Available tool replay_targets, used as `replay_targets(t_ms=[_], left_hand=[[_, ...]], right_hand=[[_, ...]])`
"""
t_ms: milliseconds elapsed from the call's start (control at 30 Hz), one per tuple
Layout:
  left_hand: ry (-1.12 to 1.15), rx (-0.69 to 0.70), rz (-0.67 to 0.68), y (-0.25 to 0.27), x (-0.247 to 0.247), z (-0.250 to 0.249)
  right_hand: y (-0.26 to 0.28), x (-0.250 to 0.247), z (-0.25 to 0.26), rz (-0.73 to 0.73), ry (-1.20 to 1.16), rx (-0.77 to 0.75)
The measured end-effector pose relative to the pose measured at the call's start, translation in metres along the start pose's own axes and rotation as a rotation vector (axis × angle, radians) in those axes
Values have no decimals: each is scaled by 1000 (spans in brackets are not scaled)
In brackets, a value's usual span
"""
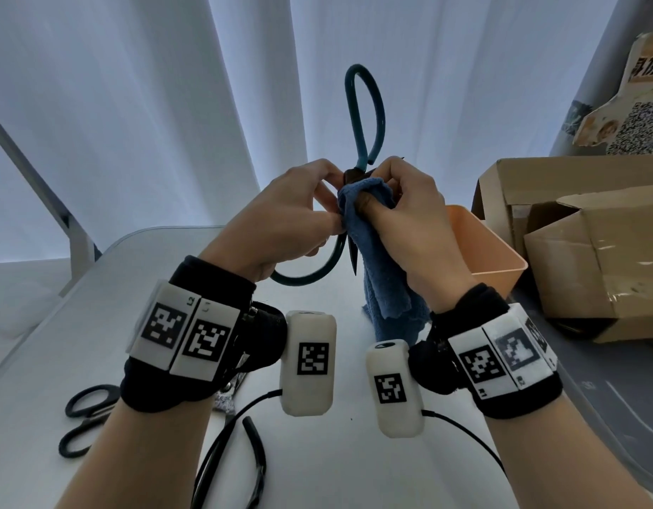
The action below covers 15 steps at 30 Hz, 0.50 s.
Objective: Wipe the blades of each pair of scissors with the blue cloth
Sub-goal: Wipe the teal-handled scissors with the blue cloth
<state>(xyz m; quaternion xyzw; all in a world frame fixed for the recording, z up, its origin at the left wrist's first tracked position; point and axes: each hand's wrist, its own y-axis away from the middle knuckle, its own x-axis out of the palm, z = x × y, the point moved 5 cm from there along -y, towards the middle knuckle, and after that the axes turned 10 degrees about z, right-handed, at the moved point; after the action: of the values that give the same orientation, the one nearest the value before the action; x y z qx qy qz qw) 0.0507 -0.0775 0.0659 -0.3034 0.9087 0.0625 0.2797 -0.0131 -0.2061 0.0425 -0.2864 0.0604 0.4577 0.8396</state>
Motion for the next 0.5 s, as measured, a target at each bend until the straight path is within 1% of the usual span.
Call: replay_targets(t_ms=[100,233,400,500], left_hand=[[0,-1,8,0,0,1],[-3,-17,31,0,4,3],[6,-17,34,2,1,1],[17,-33,36,4,-3,1]], right_hand=[[-1,0,-3,8,-40,13],[-1,1,-3,66,-25,13],[0,-3,-5,84,-60,53],[-2,-8,-7,77,-23,72]])
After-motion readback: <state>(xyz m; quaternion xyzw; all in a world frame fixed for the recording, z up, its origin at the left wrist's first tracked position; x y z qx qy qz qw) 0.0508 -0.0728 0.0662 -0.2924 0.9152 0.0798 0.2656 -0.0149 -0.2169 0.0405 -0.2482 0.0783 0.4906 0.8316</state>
